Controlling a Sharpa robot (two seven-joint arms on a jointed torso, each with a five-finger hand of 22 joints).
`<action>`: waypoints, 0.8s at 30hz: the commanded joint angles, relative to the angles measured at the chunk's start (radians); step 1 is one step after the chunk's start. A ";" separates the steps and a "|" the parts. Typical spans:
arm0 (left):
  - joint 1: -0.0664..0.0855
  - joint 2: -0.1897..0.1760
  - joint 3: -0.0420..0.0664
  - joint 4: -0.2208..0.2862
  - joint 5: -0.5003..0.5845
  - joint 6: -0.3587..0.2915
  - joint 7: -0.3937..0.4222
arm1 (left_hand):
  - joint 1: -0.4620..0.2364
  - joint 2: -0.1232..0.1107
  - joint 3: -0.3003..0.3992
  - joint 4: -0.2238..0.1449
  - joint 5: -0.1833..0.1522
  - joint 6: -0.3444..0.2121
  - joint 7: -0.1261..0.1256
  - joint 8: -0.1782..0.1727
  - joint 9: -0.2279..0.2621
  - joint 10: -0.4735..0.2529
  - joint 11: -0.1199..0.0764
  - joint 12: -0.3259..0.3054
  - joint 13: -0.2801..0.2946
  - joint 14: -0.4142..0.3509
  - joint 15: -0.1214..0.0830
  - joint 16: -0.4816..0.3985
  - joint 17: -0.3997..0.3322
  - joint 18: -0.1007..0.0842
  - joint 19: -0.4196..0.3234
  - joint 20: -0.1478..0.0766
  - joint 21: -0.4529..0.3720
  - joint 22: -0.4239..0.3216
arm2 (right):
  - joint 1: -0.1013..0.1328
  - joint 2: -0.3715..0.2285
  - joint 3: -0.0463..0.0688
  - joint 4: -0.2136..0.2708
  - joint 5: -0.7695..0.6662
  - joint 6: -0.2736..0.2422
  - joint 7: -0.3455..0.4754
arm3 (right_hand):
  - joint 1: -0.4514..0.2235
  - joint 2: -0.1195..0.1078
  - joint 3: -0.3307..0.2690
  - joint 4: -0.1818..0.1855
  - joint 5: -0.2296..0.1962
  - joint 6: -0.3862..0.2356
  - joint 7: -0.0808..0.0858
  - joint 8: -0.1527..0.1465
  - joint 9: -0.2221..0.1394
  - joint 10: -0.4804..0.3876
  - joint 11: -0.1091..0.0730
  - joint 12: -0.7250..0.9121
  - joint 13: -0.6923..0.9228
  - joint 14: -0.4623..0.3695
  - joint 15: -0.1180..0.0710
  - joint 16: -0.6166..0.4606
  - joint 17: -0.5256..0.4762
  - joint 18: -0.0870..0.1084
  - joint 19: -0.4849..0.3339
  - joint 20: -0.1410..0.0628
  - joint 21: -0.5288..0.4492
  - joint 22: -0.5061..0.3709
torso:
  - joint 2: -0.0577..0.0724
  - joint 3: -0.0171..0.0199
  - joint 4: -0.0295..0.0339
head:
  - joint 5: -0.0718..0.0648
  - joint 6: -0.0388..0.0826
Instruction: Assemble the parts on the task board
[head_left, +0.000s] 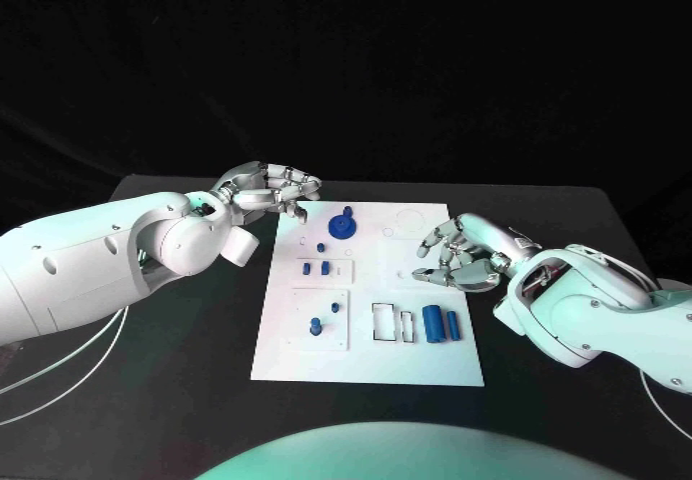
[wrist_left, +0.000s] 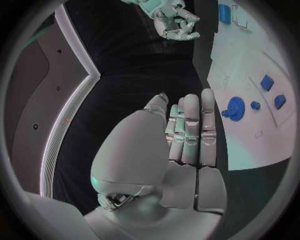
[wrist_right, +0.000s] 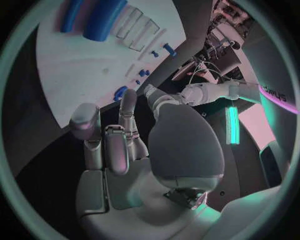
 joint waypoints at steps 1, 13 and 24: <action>0.000 0.001 0.000 0.005 0.006 0.011 0.010 | -0.008 0.001 0.005 0.000 -0.006 0.004 0.001 0.004 -0.002 0.005 -0.002 -0.006 -0.001 -0.002 -0.003 -0.005 -0.001 0.010 0.005 -0.002 -0.006 -0.001 | -0.013 -0.027 -0.004 0.015 0.085 0.053 -0.072 | -0.020 0.023 -0.035 0.041 0.024 0.007 -0.007 0.014 0.031 0.020 -0.003 0.246 0.250 0.057 -0.006 0.020 0.049 -0.018 0.014 0.000 0.015 0.014 | -0.002 -0.0004 -0.0028 | -0.017 0.000; -0.003 -0.008 -0.005 0.010 0.007 0.013 0.012 | -0.008 0.001 0.006 0.000 -0.006 0.004 0.001 0.004 -0.002 0.005 -0.002 -0.006 -0.001 -0.002 -0.003 -0.005 -0.001 0.010 0.006 -0.002 -0.006 -0.001 | -0.101 -0.062 -0.008 0.033 -0.077 0.059 -0.202 | -0.023 0.062 -0.182 0.043 0.016 0.013 -0.016 0.018 0.122 0.142 -0.010 0.754 0.758 0.084 -0.010 0.078 0.221 -0.024 0.037 -0.003 0.041 0.050 | -0.006 -0.0019 -0.0030 | -0.019 -0.001; -0.003 -0.015 -0.008 0.010 0.009 0.022 0.015 | -0.010 0.000 0.007 0.000 -0.006 0.003 0.002 0.004 -0.002 0.005 -0.001 -0.007 -0.002 -0.002 -0.002 -0.005 -0.001 0.010 0.006 -0.002 -0.007 -0.002 | -0.114 -0.055 -0.008 0.046 -0.134 0.068 -0.255 | -0.053 0.068 -0.231 0.045 0.028 0.025 -0.020 0.017 0.145 0.184 -0.013 0.852 0.853 0.094 -0.013 0.092 0.275 -0.034 0.058 -0.006 0.086 0.080 | -0.004 -0.0018 -0.0028 | -0.016 -0.003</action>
